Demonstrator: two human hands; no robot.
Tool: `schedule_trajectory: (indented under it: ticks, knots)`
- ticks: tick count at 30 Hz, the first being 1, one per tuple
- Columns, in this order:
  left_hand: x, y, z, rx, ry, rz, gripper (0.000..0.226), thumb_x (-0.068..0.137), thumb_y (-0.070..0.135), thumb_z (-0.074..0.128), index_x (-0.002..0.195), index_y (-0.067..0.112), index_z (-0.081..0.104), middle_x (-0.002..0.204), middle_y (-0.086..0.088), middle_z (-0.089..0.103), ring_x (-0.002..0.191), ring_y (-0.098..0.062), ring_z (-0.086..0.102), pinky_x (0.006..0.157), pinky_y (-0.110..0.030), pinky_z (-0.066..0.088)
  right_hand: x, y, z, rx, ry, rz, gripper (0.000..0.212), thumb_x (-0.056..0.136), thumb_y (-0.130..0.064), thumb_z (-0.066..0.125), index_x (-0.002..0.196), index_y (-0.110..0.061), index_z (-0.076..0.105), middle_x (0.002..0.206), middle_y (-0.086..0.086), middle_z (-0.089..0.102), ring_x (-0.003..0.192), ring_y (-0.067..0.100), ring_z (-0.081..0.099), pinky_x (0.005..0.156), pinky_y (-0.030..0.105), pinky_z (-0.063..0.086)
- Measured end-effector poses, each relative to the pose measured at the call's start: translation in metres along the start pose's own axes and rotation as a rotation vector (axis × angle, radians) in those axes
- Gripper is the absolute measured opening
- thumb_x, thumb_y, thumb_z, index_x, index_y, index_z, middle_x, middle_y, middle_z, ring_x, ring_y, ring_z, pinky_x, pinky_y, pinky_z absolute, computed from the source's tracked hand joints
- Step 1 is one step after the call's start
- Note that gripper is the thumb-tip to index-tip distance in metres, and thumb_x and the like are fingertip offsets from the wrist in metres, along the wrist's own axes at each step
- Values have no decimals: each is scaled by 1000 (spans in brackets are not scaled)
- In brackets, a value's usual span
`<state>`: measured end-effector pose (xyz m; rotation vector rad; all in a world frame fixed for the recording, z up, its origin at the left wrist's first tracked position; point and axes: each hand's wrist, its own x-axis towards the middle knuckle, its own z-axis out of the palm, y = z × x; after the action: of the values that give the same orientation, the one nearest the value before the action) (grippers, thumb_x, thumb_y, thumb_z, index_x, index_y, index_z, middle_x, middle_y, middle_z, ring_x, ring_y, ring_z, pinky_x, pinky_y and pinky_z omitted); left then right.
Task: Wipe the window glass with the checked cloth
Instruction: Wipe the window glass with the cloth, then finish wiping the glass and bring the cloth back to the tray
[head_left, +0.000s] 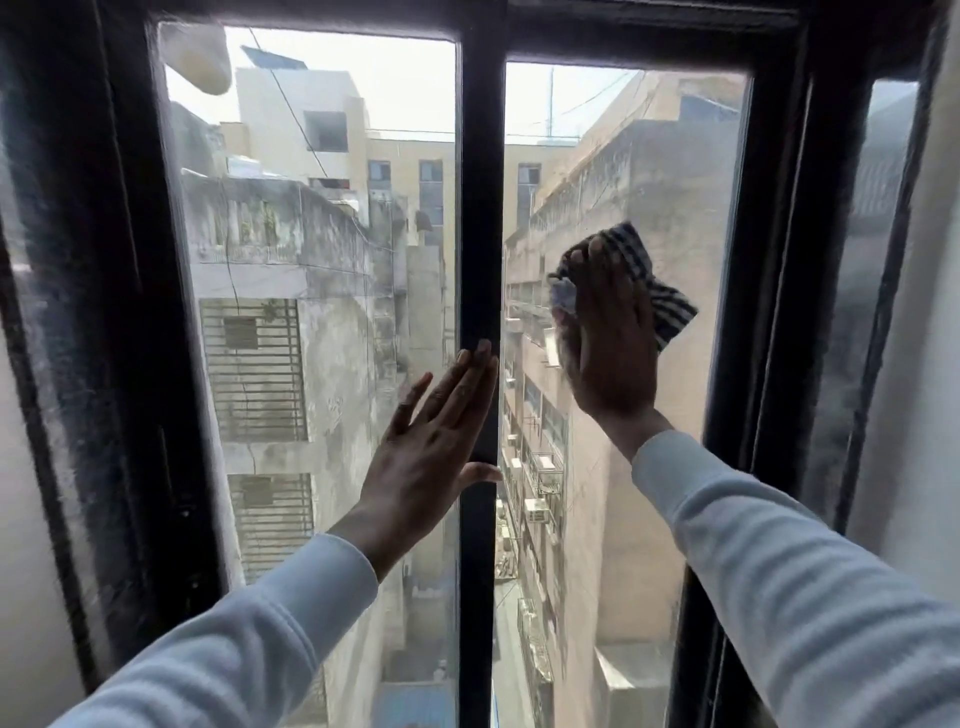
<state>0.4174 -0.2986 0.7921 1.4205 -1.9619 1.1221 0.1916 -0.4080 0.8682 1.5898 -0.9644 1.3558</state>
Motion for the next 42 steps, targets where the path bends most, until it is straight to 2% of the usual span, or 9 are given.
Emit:
schedule_trajectory:
  ticks: [6,11,14,17,21,28,31,36,42]
  knots:
    - [1,13,-14,-167,-174,-41,112,104,43,59,169,21,-29,173,8,-44,165,-11,-30,138,-37,-6,-126,-56,-32,-87,-242,358,53,114,-21,54,161,3,49,167,27,50,135,43,70,99,56,65]
    - [-3,23,-47,-720,-95,-179,73,109,31,50,174,22,19,185,9,5,170,-13,8,130,-34,13,-71,-66,-98,945,-318,1046,36,116,-40,47,135,-15,64,103,18,77,101,42,75,97,58,61]
    - [-5,52,-60,-1236,-105,-552,56,111,48,48,156,14,52,164,-9,50,151,-29,50,126,-48,41,-50,-65,-146,1393,-381,1379,55,114,-45,42,146,-2,58,135,29,68,132,52,66,113,64,55]
    - [0,70,-73,-1849,-554,-836,85,98,83,35,128,14,75,129,-13,78,119,-30,73,101,-46,57,-49,-77,-182,1600,-415,1427,55,113,-48,39,134,-8,70,129,24,73,121,42,73,103,63,61]
    - [-7,78,-74,-2135,-582,-724,54,104,61,55,113,13,80,113,-15,83,99,-31,82,85,-42,67,-63,-81,-221,1729,-444,1374,77,111,-56,40,156,6,48,163,31,49,153,46,47,131,71,28]
    - [-71,126,-99,-1715,-233,-569,36,107,33,65,114,0,79,94,-11,80,78,-20,75,68,-32,64,-155,-52,-305,1176,-461,1456,42,102,2,66,140,18,60,131,39,61,104,52,52,99,50,53]
    - [-110,170,-109,-1657,-300,-562,32,105,35,68,103,5,81,89,-7,79,74,-16,74,68,-34,63,-204,-38,-354,1071,-502,1492,33,100,-4,75,129,10,72,121,30,72,107,46,58,106,73,52]
    - [-189,284,-92,-1752,-626,-726,25,100,42,73,86,24,83,84,4,86,75,-11,83,73,-33,70,-317,-6,-427,863,-608,1618,17,102,-14,76,119,-11,77,107,11,75,93,32,66,94,70,62]
    - [-336,424,-20,-1873,-1414,-858,33,104,37,68,123,11,76,127,-21,80,105,-30,80,97,-49,67,-504,25,-500,663,-912,1915,25,101,7,67,109,-17,70,102,7,78,82,20,76,67,30,68]
